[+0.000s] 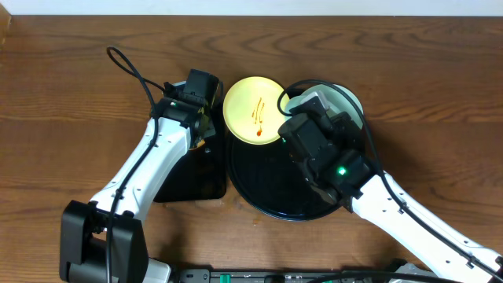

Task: Clean dirty plates on tray and stack at the side
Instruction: 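Lift the light-blue plate with the right gripper and carry it right, then lower the plate onto the table right of the tray and release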

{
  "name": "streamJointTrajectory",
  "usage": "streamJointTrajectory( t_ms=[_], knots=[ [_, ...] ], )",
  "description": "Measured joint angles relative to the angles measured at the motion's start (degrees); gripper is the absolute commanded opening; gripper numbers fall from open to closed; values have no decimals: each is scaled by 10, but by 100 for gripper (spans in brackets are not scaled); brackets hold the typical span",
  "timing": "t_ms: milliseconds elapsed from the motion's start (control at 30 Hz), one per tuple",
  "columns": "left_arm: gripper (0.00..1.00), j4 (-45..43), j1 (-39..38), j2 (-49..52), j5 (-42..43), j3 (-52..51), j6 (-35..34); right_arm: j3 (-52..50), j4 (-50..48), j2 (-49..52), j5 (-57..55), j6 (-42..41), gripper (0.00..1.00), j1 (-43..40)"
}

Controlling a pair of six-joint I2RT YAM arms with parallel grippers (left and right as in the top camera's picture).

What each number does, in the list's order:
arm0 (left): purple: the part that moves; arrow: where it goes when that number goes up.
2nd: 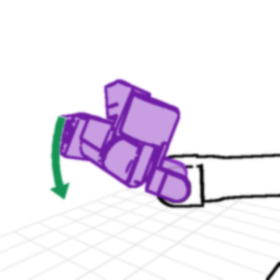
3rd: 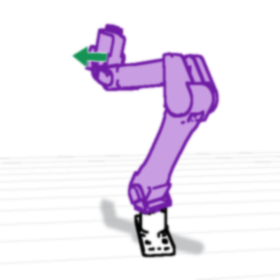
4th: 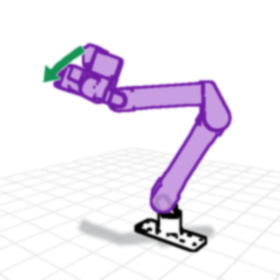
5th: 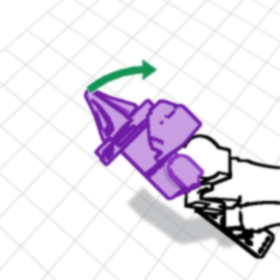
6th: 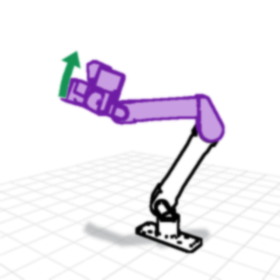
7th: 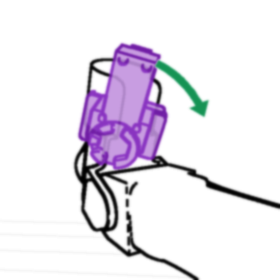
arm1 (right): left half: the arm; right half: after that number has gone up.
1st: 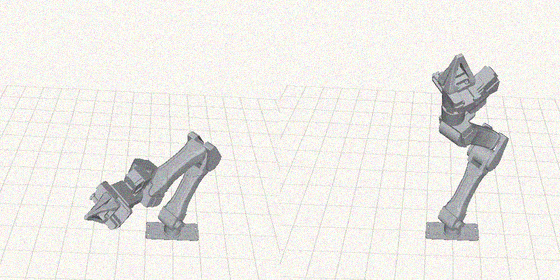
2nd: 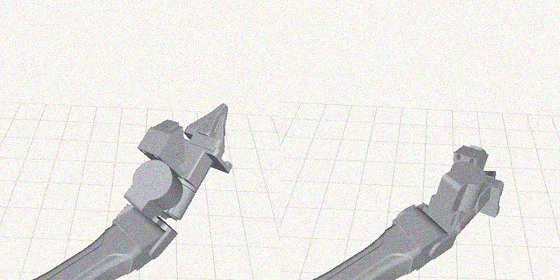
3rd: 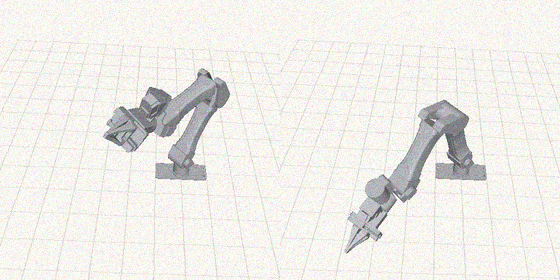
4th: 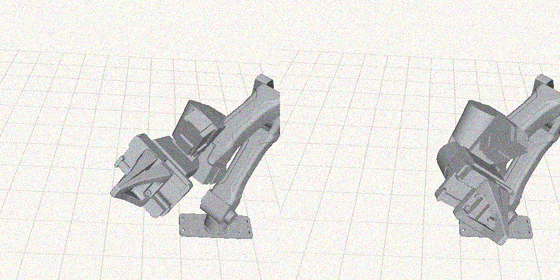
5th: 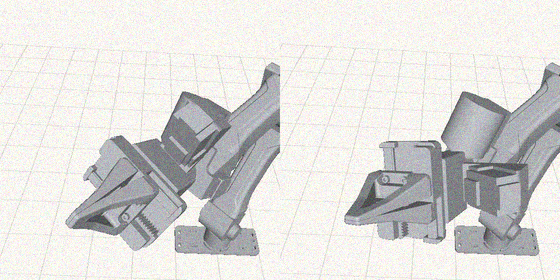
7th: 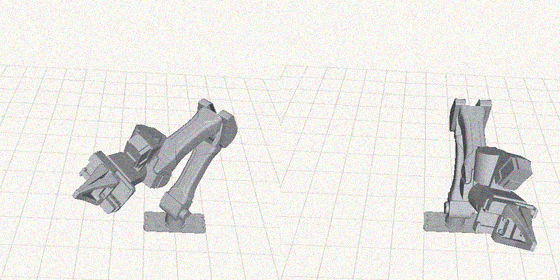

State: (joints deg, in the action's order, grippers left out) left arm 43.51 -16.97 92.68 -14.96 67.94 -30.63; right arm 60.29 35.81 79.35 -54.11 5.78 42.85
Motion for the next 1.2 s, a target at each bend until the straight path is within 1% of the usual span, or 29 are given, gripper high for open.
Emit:
streamJointTrajectory(
  t_ms=[133, 233, 400, 533, 633, 800, 933, 1067, 1200],
  knots=[
    [8, 0, 0, 0, 0, 0, 0, 0, -1, 0, -13, -23, 1, -7],
    [8, 0, 0, 0, 0, 0, 0, 0, 2, 0, -13, -61, 1, -22],
    [8, 0, 0, 0, 0, 0, 0, 0, 8, 0, 39, -138, 1, -83],
    [8, -2, 0, 0, 0, 0, 12, 0, 8, 0, 111, -190, 1, -167],
    [7, -10, 0, 0, 0, 0, 36, 0, 6, 0, 172, -216, 1, -243],
    [7, -31, 0, 0, 1, 0, 89, 0, -1, 0, 274, -237, 1, -370],
    [7, -46, 4, 9, 27, 0, 119, 0, -10, 0, 349, -245, 1, -466],
    [7, -52, 18, 41, 45, 0, 131, 0, -9, 0, 391, -247, 1, -545],
    [7, -52, 43, 82, 55, 0, 138, 0, -9, 4, 406, -249, 1, -598]
  ],
)
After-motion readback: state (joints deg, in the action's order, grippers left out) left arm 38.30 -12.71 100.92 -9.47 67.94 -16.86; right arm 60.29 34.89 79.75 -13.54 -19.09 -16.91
